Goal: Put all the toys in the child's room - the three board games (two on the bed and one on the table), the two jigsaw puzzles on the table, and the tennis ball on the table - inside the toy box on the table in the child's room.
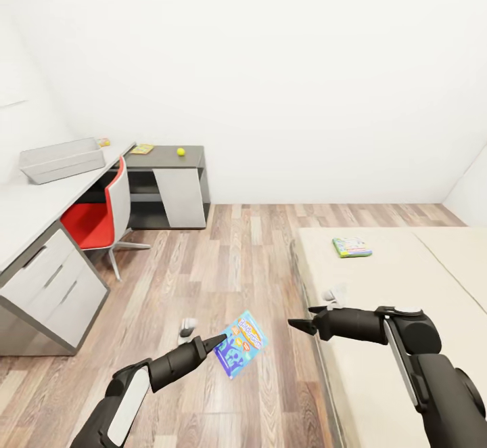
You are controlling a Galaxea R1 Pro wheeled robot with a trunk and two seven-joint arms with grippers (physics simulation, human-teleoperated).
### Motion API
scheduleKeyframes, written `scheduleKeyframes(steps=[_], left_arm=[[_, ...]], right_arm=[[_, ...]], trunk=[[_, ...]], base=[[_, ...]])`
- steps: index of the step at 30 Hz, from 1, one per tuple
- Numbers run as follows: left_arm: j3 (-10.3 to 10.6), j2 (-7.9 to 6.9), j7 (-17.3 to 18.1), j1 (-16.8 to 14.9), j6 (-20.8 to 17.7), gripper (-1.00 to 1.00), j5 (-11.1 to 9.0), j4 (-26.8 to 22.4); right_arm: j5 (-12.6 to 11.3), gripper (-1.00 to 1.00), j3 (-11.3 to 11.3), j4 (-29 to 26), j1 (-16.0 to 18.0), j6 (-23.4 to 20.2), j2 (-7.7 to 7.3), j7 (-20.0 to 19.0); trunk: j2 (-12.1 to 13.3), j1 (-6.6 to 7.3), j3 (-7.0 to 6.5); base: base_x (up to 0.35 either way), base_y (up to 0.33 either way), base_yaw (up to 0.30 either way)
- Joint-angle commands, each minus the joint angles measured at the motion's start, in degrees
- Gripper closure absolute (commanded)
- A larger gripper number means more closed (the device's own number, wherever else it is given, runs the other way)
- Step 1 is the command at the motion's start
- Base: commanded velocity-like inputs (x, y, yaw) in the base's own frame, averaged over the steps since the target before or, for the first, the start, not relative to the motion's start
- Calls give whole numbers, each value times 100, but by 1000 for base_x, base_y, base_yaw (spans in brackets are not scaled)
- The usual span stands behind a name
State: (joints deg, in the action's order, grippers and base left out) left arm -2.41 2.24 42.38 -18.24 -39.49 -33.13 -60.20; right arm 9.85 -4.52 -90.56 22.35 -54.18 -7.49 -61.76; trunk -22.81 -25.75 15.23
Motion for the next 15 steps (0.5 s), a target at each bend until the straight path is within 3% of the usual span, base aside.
scheduleKeyframes(steps=[1, 15], left_arm=[[-13, 5, 14, -4, -41, 100, -27, 0], [-17, 3, 12, -4, -34, 100, -27, 0]], right_arm=[[58, -100, -7, -7, 6, -31, 2, -59], [70, -100, -77, 87, 7, 155, -7, -58]], trunk=[[-11, -3, 10], [-11, -3, 10]], base=[[0, 293, 0], [0, 293, 0]])
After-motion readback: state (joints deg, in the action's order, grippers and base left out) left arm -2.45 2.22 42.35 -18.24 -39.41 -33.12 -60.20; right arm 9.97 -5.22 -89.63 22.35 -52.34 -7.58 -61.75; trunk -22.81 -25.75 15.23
